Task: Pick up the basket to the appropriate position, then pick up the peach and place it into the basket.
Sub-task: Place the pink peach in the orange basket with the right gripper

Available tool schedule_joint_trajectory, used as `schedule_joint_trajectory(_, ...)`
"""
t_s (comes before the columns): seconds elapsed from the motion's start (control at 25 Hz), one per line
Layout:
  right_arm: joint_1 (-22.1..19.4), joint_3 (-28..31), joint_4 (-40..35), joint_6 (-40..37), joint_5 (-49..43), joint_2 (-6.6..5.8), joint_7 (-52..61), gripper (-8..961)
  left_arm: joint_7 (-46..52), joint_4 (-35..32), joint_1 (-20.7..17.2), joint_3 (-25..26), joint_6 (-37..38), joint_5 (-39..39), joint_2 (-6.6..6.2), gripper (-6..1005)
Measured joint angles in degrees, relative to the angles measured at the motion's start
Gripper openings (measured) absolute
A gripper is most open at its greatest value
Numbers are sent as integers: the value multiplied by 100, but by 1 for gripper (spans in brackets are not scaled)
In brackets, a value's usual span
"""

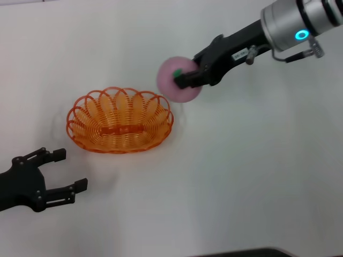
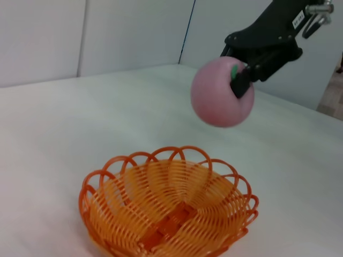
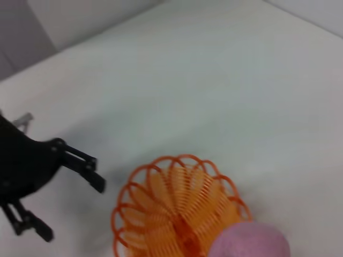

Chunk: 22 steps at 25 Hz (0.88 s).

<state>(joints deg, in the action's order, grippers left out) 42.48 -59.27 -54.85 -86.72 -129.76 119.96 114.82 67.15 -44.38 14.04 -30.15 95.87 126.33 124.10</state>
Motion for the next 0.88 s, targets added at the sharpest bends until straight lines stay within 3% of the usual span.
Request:
schedule_joint_trajectory(0.52, 321, -1039, 1201, 981, 702, 23, -526, 290, 0, 8, 46, 0, 27, -56, 0, 920)
schedule_joint_trajectory(0.88, 328, -1575, 1316, 1401, 1040, 34, -730, 295, 0, 27, 28, 1, 28, -58, 0, 920)
